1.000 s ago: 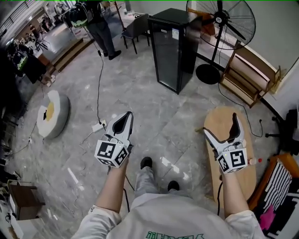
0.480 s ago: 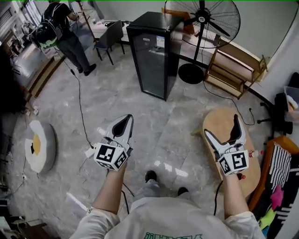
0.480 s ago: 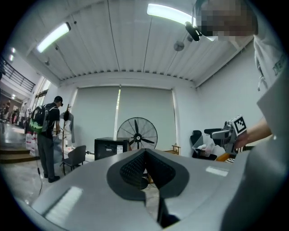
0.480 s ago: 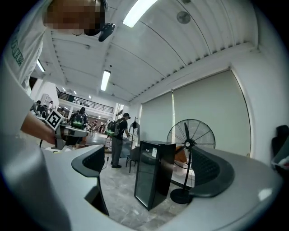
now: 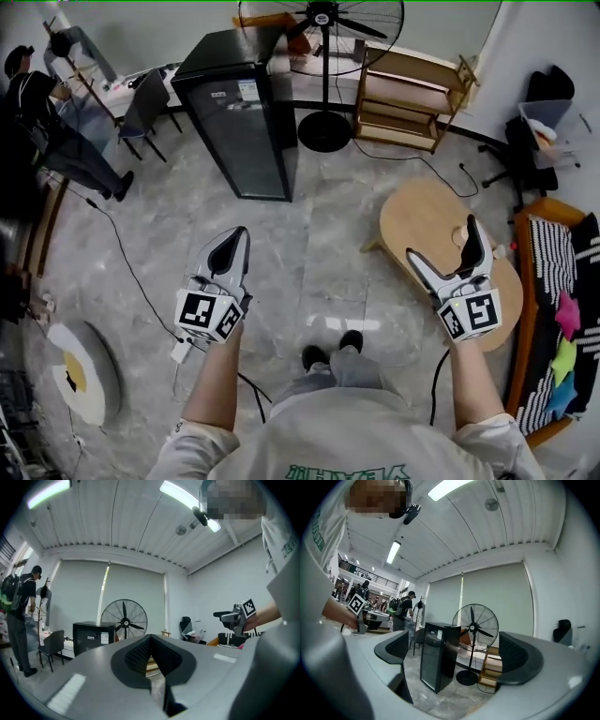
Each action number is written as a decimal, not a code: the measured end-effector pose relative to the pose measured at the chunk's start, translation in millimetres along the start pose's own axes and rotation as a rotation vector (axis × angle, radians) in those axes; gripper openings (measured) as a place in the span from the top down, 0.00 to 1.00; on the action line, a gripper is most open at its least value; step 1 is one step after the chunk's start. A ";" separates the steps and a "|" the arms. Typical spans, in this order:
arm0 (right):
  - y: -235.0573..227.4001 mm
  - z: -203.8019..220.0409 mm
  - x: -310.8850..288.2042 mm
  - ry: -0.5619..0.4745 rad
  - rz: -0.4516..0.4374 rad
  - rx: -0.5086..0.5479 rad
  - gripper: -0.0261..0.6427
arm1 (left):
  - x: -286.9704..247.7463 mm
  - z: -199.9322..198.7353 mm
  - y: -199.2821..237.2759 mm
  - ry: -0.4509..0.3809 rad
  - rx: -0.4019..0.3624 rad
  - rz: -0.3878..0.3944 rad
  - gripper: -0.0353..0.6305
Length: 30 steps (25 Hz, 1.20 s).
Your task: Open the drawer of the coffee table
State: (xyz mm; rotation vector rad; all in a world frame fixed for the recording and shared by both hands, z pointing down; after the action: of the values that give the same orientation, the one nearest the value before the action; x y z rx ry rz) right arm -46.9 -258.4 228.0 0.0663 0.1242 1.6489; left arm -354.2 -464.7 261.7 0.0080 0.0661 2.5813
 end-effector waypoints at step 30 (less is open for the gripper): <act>-180.5 59.8 122.4 0.041 0.450 -0.071 0.08 | -291.4 0.7 -209.1 0.026 -0.046 0.512 0.95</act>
State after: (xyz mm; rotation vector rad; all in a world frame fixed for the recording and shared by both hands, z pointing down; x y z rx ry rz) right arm 128.7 -120.0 261.6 0.0058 0.0855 2.1027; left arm 3.7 -442.3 254.5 -0.0294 0.0146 3.0948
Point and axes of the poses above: the fingertips, and each gripper's own axes: x backward along the fingers, y to its left, z out of its underside, the point moved 3 cm from there along x, backward along the fingers
